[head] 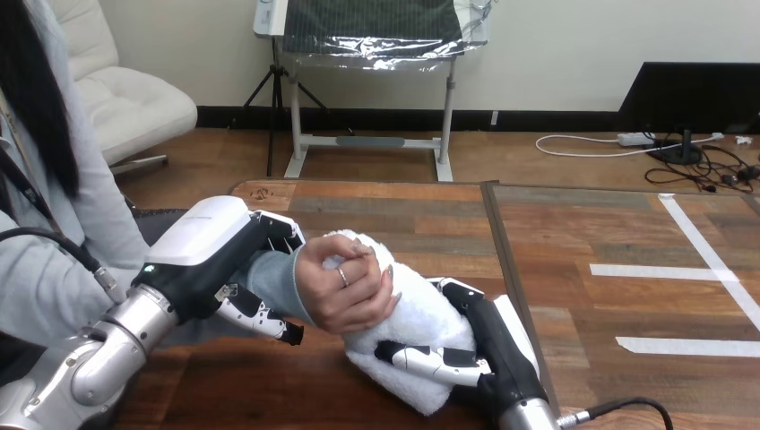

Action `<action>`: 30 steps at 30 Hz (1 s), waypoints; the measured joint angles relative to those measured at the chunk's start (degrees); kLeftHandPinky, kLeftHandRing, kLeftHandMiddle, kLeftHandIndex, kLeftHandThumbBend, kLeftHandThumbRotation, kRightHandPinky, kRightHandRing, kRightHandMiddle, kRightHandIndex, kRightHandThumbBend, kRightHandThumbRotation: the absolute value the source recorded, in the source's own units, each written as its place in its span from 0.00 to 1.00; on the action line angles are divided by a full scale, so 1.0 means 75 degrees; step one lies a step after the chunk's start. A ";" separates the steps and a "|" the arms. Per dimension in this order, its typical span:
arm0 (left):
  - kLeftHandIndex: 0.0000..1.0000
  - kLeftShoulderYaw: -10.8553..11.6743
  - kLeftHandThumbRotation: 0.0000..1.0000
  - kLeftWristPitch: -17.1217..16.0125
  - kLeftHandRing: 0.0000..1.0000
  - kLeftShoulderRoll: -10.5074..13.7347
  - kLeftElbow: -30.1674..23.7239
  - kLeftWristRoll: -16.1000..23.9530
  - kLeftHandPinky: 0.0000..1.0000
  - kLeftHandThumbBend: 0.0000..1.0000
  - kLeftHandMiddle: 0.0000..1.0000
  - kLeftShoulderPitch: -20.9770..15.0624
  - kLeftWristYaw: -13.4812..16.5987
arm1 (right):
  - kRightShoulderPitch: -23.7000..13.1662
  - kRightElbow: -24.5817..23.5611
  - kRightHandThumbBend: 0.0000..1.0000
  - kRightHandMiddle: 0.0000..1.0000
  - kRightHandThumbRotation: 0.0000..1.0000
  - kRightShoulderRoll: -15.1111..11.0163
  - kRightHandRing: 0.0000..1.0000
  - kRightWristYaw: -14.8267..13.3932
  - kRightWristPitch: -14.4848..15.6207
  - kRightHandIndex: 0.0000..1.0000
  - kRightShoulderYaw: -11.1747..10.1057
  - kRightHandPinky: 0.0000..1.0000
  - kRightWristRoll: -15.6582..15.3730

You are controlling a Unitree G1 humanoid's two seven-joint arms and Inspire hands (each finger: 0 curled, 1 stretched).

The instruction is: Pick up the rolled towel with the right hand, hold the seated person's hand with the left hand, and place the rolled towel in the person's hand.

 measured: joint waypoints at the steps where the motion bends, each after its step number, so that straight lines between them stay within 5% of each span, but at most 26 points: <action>1: 0.67 0.0018 0.17 0.0000 0.57 0.0001 -0.0023 0.0000 0.56 1.00 0.61 0.0015 -0.0011 | 0.0000 -0.0048 0.76 0.74 0.16 -0.0033 0.71 0.0031 0.0058 0.78 0.0015 0.69 -0.0012; 7: 0.74 0.0111 0.22 0.0029 0.65 0.0004 -0.0192 0.0002 0.71 1.00 0.68 0.0121 -0.0021 | -0.0005 -0.0284 0.77 0.77 0.26 -0.0169 0.76 0.0259 0.0350 0.82 0.0131 0.75 -0.0017; 18: 0.84 0.0151 0.31 0.0219 0.78 0.0034 -0.0615 0.0070 0.80 1.00 0.78 0.0369 -0.0019 | 0.0000 -0.0502 0.79 0.81 0.41 -0.0311 0.80 0.0622 0.0624 0.86 0.0205 0.80 -0.0005; 30: 0.94 0.0170 0.41 0.0382 0.91 0.0055 -0.0909 -0.0002 0.86 1.00 0.91 0.0504 -0.0312 | 0.0048 -0.0635 0.81 0.83 0.81 -0.0492 0.82 0.0706 0.0722 0.90 0.0355 0.82 -0.0121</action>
